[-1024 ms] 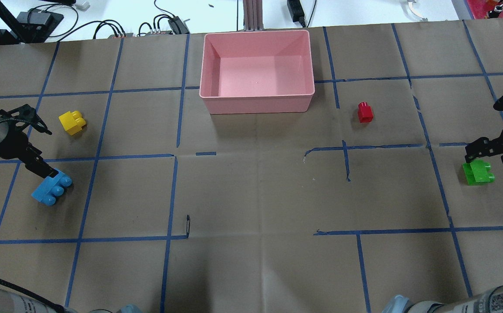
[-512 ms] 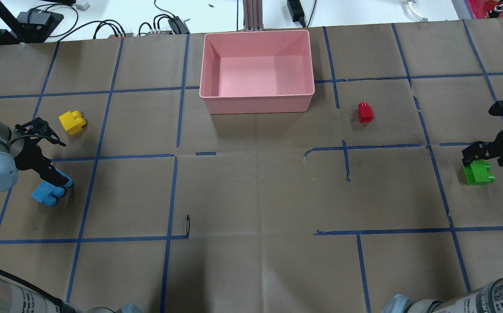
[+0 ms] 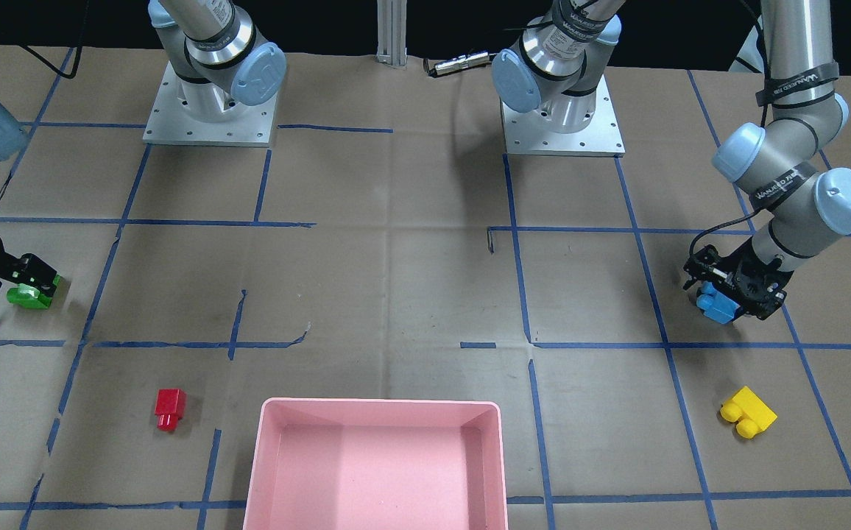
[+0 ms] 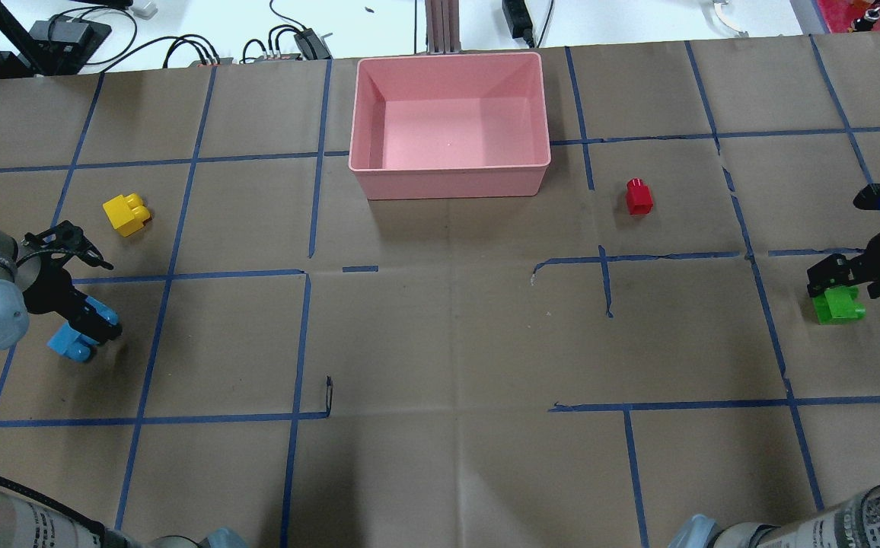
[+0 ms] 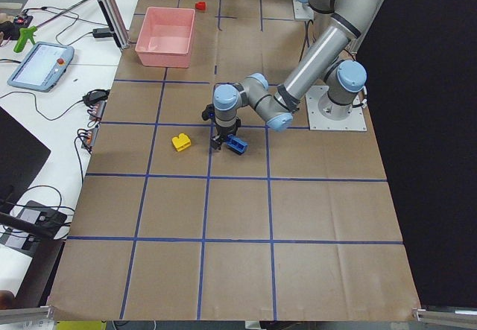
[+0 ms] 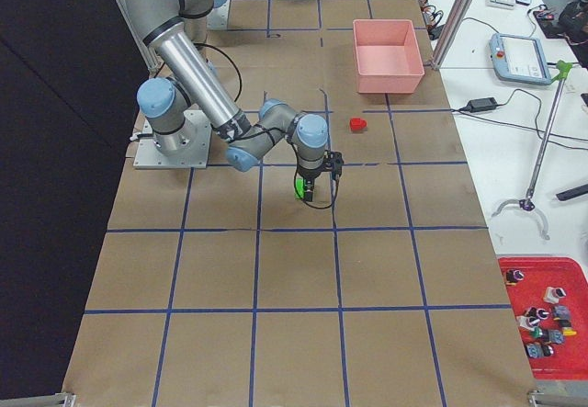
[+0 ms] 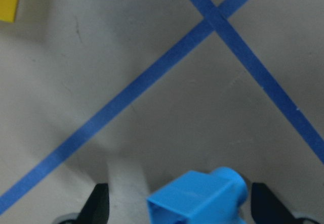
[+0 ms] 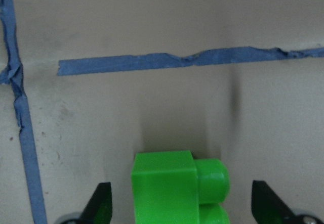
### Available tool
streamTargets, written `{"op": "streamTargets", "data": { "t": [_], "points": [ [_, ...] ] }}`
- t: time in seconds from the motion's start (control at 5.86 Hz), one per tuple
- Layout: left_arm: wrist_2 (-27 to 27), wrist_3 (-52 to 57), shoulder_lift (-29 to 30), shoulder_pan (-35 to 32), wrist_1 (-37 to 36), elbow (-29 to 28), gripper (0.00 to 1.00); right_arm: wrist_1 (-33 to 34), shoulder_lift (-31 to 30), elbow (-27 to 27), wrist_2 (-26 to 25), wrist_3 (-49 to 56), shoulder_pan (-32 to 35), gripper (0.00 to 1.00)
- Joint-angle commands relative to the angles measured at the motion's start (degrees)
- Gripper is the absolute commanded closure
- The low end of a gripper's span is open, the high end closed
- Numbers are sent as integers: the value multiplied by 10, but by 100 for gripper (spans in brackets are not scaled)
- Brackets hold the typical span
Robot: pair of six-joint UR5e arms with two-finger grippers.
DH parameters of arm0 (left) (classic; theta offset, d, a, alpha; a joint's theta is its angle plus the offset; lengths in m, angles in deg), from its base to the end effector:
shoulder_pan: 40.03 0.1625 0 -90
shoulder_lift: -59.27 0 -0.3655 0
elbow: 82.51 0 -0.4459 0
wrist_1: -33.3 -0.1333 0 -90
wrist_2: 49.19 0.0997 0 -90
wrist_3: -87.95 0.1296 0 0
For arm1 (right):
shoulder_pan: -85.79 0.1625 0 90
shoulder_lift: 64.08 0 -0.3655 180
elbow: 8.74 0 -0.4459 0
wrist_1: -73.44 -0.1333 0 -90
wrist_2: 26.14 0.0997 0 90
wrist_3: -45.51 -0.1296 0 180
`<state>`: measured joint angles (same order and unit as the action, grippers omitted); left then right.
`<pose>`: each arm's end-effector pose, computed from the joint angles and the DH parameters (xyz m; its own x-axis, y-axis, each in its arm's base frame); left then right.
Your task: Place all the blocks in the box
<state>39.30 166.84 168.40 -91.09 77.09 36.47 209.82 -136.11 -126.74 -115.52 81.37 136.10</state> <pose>0.2160 -0.4848 0.0431 -0.7661 0.6416 0.0376 0.6414 0.7670 -0.0195 -0.2305 -0.4887 0.0607 -0.9978 0.0667 -0.0046 0.0668 0.9977 -0.0121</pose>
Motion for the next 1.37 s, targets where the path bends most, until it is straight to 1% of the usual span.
{"op": "streamTargets", "data": {
  "t": [0.0,0.17,0.34,0.51,0.68,0.85,1.02,1.2],
  "points": [
    [0,4,-3,10,1,4,0,-3,0,0,-3,0,0,12],
    [0,5,-3,10,1,4,0,-8,0,0,-11,12,0,38],
    [-5,6,-4,10,0,3,2,-11,1,-1,-28,14,0,58],
    [-26,10,-4,10,0,3,9,-13,0,-1,-29,14,0,70],
    [-21,10,-5,10,-3,-1,29,-44,-7,9,-26,13,0,82],
    [-19,10,-4,10,-5,-4,42,-69,-17,32,-21,12,0,89],
    [-14,11,-5,9,-5,-9,62,-100,-20,74,-15,11,6,94],
    [6,11,-5,8,-5,-21,84,-125,-27,126,18,11,17,96]
  ]
}}
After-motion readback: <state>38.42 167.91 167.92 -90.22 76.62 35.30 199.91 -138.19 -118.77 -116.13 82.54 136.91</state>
